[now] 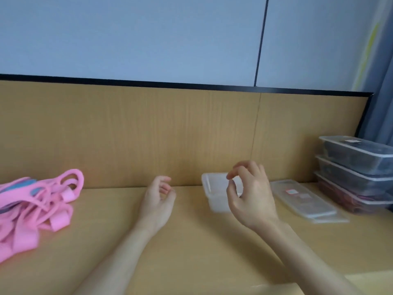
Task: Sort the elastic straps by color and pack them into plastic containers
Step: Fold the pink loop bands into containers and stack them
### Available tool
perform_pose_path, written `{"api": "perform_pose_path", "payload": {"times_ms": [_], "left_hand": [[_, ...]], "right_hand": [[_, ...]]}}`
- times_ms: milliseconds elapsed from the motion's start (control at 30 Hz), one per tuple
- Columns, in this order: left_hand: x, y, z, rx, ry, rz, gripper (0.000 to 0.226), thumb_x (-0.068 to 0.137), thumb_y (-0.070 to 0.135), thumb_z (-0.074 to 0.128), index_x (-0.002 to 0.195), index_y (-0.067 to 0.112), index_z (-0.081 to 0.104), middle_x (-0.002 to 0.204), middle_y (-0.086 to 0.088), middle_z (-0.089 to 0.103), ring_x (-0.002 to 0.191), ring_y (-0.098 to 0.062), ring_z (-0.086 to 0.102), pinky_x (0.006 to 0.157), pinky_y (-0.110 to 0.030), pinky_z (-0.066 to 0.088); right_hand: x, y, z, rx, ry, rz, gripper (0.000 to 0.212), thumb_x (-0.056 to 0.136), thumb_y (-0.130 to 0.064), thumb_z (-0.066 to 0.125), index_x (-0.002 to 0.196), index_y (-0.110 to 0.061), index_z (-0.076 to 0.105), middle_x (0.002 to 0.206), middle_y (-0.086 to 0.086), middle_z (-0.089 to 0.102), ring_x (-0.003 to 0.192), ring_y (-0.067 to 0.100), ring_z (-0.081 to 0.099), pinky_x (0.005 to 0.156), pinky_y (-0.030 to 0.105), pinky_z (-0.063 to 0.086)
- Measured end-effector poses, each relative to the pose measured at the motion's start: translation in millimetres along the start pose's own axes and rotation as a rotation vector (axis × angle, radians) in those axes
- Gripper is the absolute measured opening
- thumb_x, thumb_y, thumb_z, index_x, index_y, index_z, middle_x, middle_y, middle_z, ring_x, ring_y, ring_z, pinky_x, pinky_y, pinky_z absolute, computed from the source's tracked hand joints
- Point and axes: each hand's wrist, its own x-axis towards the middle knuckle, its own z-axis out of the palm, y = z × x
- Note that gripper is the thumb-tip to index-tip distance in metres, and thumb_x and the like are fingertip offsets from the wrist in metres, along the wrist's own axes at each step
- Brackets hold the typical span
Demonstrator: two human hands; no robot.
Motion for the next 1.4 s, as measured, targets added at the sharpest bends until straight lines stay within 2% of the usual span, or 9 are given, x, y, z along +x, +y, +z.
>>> {"api": "perform_pose_path", "payload": {"times_ms": [167,467,633,867,967,1067,1167,1267,1400], "left_hand": [[-20,-14,-49,0.222,0.031,0.026,0.029,0.085,0.001,0.061,0.105,0.022,0.062,0.093,0.005,0.062,0.089,-0.013,0.06,0.078,-0.024,0.045],[-62,-34,-160,0.696,0.163,0.191,0.024,0.078,0.009,0.057,0.099,0.017,0.064,0.099,0.006,0.062,0.094,-0.012,0.057,0.082,-0.027,0.045],[-72,-42,-210,0.861,0.255,0.252,0.025,0.071,0.006,0.061,0.095,0.013,0.064,0.097,0.001,0.061,0.096,-0.023,0.055,0.083,-0.036,0.042],[-48,-49,-270,0.883,0.416,0.134,0.031,0.074,0.015,0.056,0.103,0.007,0.064,0.107,-0.007,0.062,0.102,-0.031,0.057,0.09,-0.044,0.044],[-21,-49,-276,0.944,0.381,0.121,0.024,0.085,0.022,0.061,0.104,0.009,0.065,0.103,-0.004,0.061,0.098,-0.03,0.055,0.083,-0.035,0.037],[6,-50,-268,1.068,0.316,0.001,0.038,0.09,0.05,0.063,0.109,0.017,0.062,0.104,0.002,0.06,0.101,-0.025,0.052,0.085,-0.036,0.037],[26,-51,-260,1.182,0.205,-0.185,0.041,0.09,0.062,0.055,0.087,0.022,0.06,0.099,0.001,0.068,0.09,-0.025,0.057,0.08,-0.037,0.042],[34,-52,-262,1.043,0.174,-0.288,0.023,0.091,0.036,0.056,0.074,0.021,0.06,0.102,-0.007,0.073,0.084,-0.028,0.063,0.073,-0.035,0.044],[29,-46,-270,0.662,0.323,-0.296,0.022,0.088,0.013,0.063,0.066,0.017,0.066,0.067,-0.002,0.064,0.058,-0.019,0.052,0.054,-0.031,0.044]], "right_hand": [[-3,-63,56,0.081,-0.204,-0.21,0.015,0.084,-0.019,0.053,0.091,-0.013,0.064,0.1,0.001,0.057,0.092,0.026,0.051,0.08,0.041,0.046],[-20,-164,154,0.199,-0.571,-0.419,0.027,0.086,-0.024,0.05,0.11,-0.017,0.058,0.112,0.001,0.052,0.107,0.024,0.05,0.094,0.038,0.042],[-24,-205,187,0.275,-0.641,-0.368,0.031,0.087,-0.029,0.051,0.117,-0.019,0.053,0.118,0.001,0.049,0.115,0.024,0.048,0.097,0.041,0.042],[-17,-228,219,0.376,-0.607,-0.269,0.028,0.1,-0.044,0.041,0.114,-0.022,0.051,0.113,-0.001,0.053,0.107,0.024,0.05,0.09,0.04,0.037],[-8,-229,228,0.418,-0.633,-0.168,0.028,0.101,-0.044,0.041,0.102,-0.021,0.057,0.106,-0.003,0.053,0.106,0.022,0.051,0.091,0.039,0.039],[-1,-229,236,0.428,-0.684,-0.091,0.017,0.095,-0.039,0.049,0.093,-0.023,0.055,0.101,-0.005,0.053,0.104,0.021,0.053,0.092,0.039,0.04],[1,-226,241,0.468,-0.722,-0.055,0.009,0.089,-0.034,0.055,0.088,-0.025,0.054,0.094,-0.008,0.057,0.095,0.019,0.054,0.089,0.037,0.039],[1,-223,244,0.524,-0.752,-0.046,0.009,0.085,-0.027,0.057,0.093,-0.029,0.055,0.09,-0.013,0.059,0.091,0.016,0.054,0.088,0.034,0.036],[1,-222,247,0.555,-0.774,-0.063,0.03,0.087,-0.028,0.056,0.115,-0.034,0.062,0.098,-0.013,0.061,0.101,0.014,0.055,0.098,0.036,0.038]]}}
